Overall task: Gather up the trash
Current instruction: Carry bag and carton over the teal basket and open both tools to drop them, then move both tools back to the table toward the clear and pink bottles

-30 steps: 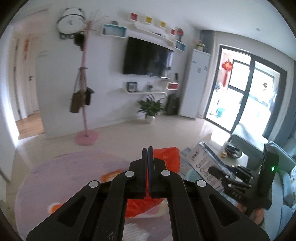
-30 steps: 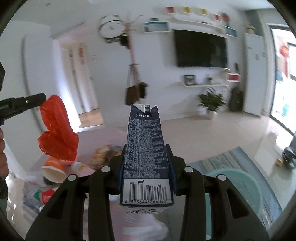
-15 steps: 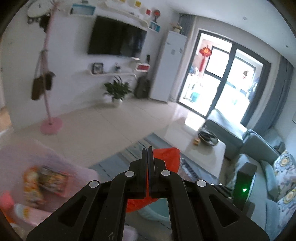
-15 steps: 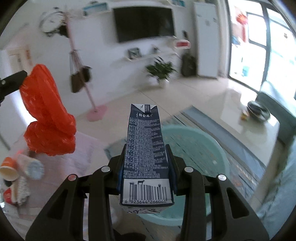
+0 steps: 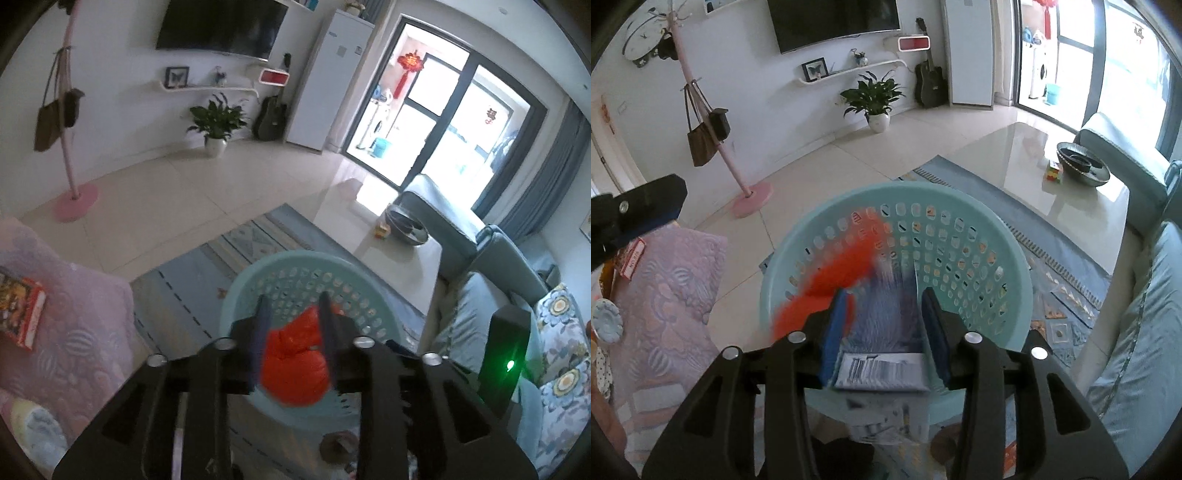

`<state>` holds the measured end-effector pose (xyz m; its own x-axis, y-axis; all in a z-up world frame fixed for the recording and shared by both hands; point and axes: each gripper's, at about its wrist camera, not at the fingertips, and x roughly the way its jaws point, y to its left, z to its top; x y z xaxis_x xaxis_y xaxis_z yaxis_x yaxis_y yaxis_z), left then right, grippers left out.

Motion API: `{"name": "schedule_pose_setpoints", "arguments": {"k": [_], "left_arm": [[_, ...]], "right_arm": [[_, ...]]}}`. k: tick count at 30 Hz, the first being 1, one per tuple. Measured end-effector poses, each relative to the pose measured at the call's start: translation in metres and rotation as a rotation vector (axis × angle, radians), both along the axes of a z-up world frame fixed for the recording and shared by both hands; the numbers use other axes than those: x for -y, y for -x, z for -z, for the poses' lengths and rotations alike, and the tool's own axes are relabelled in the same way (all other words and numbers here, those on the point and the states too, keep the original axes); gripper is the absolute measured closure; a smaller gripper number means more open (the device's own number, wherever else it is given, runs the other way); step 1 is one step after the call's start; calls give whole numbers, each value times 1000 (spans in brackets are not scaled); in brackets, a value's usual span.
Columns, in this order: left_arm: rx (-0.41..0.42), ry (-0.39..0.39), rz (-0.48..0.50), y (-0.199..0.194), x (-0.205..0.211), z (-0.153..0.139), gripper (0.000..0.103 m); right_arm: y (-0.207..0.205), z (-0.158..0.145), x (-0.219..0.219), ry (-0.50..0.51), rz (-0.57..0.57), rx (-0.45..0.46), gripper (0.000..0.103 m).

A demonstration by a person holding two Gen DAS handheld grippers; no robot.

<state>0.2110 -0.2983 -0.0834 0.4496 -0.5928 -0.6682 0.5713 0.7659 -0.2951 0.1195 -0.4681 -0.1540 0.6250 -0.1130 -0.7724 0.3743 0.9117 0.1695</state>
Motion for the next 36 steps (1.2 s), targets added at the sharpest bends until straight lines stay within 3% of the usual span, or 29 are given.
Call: {"name": "schedule_pose_setpoints", "arguments": {"k": [2, 4, 6, 12, 23, 29, 31, 36], "left_arm": [[-3, 5, -4, 3, -8, -2, 65], [8, 16, -18, 9, -20, -7, 52], [35, 22, -30, 16, -34, -16, 49], [80, 68, -77, 40, -75, -42, 44], [250, 97, -251, 124, -198, -100, 44], [287, 53, -390, 157, -281, -105, 42], [294, 38, -434, 164, -311, -103, 35], [243, -38, -532, 164, -390, -81, 27]], "right_arm": [[1, -2, 2, 10, 6, 7, 47], [5, -7, 0, 10, 6, 26, 45], [8, -13, -4, 14, -1, 40, 45], [13, -39, -29, 35, -59, 93, 45], [39, -116, -145, 83, -286, 289, 41], [51, -128, -219, 87, -434, 348, 40], [51, -127, -240, 101, -471, 346, 40], [47, -123, -268, 99, -521, 324, 40]]}}
